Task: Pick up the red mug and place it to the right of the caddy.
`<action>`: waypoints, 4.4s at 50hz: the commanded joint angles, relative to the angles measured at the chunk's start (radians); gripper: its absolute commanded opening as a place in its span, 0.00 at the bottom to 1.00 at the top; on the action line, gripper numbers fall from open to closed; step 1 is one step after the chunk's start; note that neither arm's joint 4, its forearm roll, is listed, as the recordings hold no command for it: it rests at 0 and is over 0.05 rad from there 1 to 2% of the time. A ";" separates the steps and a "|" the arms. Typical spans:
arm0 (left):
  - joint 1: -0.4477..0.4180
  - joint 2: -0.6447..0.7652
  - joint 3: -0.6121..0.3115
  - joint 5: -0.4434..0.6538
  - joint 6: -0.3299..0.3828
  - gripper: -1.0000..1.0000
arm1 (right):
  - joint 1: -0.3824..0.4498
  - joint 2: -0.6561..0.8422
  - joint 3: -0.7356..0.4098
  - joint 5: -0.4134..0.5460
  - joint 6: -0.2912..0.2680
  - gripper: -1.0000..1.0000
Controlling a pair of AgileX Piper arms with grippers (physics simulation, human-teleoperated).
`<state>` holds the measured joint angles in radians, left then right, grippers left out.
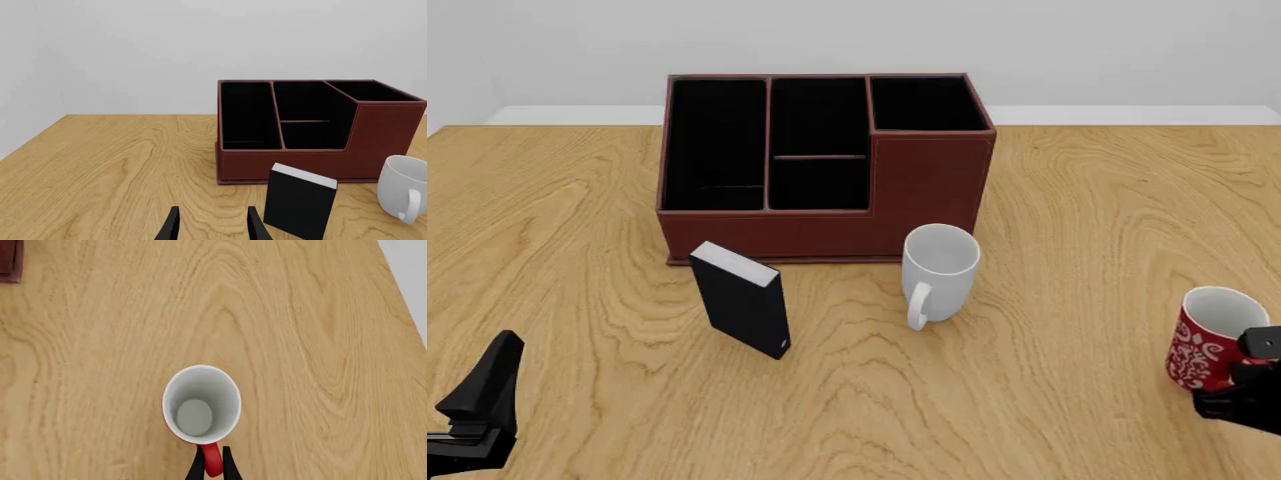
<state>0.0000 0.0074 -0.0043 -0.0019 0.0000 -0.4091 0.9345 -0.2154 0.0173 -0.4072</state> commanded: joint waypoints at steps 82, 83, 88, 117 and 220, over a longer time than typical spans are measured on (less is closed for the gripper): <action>0.000 0.000 0.000 0.000 0.000 1.00 | 0.423 0.566 -0.651 -0.051 0.294 0.00; 0.000 0.000 0.000 0.000 0.000 1.00 | 0.425 0.574 -0.652 -0.056 0.296 0.00; 0.000 0.000 0.000 0.000 0.000 1.00 | 0.427 0.605 -0.670 -0.063 0.298 0.00; 0.000 0.000 0.000 0.000 0.000 1.00 | 0.473 0.748 -0.740 -0.090 0.311 0.00; 0.000 0.000 0.000 0.000 0.000 1.00 | 0.520 0.856 -0.668 -0.176 0.344 0.00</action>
<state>0.0000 0.0073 -0.0043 -0.0019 -0.0001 0.1059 1.7906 -0.9057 -0.1531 -0.0928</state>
